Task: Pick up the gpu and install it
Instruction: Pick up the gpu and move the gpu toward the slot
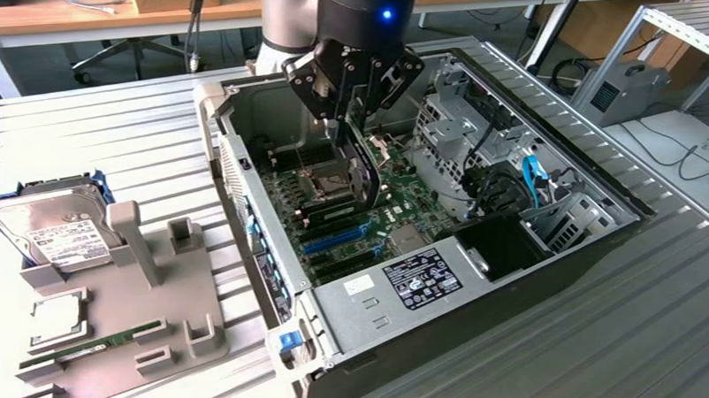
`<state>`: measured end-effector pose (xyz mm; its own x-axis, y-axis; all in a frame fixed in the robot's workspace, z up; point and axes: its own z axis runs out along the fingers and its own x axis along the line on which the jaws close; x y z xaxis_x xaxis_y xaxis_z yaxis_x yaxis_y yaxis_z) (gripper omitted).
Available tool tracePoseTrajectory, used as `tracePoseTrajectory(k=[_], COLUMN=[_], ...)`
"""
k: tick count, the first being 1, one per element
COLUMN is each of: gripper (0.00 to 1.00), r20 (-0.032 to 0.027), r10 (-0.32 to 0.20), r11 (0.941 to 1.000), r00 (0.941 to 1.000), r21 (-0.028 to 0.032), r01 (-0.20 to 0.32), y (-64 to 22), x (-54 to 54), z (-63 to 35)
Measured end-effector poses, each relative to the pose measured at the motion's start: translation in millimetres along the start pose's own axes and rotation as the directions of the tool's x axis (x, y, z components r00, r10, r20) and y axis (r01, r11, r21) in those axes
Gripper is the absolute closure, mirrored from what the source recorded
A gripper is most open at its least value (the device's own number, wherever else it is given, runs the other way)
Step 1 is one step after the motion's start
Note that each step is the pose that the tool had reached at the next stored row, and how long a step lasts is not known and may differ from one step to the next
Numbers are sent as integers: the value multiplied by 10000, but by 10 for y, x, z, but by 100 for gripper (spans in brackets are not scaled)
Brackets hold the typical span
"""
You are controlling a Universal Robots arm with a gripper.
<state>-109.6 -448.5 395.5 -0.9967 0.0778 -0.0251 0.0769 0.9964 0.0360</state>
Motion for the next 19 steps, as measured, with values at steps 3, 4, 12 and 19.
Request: tracePoseTrajectory(k=[3, 4, 12, 19], gripper=[73, 73, 73, 73], r20=[0, -1, 0, 0], r10=[-1, 0, 0, -1], r11=[10000, 10000, 10000, 10000], r00=[10000, 10000, 10000, 10000], r21=[1, 2, 5, 6], r01=[1, 0, 0, 1], y=[3, 5, 12, 18], x=[-40, -53, -155, -231], z=[17, 22, 69, 107])
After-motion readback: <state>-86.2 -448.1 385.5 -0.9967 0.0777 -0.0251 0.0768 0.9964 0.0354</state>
